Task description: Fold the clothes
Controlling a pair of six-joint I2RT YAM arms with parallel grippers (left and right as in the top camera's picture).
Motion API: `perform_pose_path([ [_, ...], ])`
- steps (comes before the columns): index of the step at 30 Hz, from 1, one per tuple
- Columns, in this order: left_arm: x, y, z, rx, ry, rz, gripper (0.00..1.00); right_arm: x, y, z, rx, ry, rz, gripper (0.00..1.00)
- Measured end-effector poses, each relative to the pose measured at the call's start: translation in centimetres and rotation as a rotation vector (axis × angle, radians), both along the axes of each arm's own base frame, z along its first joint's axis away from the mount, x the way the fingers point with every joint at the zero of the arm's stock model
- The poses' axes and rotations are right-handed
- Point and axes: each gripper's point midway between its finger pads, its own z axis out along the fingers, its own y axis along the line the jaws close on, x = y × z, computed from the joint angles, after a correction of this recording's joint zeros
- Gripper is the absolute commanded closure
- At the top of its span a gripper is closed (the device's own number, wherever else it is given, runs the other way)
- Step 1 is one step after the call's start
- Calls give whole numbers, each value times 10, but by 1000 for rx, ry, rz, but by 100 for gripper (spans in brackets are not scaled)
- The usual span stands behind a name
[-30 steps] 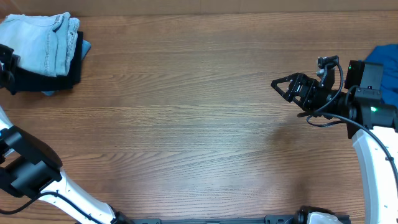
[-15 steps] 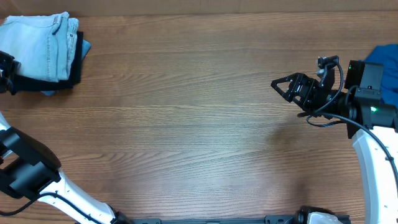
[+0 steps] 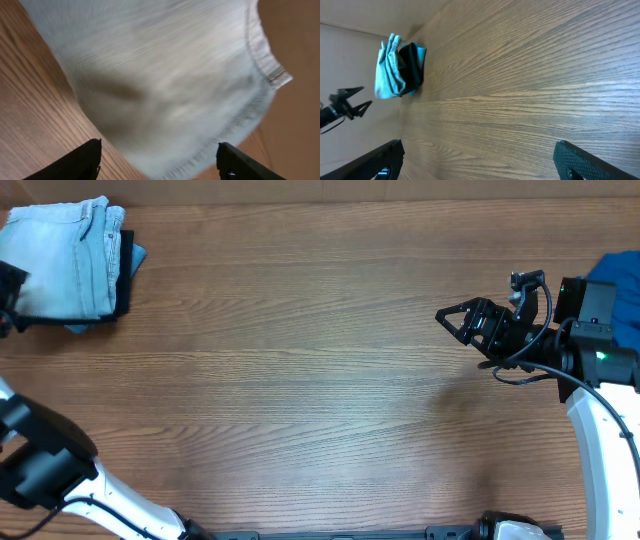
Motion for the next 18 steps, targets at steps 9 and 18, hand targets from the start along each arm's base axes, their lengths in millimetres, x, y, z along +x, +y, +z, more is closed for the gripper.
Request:
perform_pose_path([
  [9, -9, -29, 103, 242, -178, -206, 32, 0, 0, 0, 1, 1, 0, 0],
  [18, 70, -94, 76, 472, -104, -413, 96, 0, 0, 0, 1, 1, 0, 0],
])
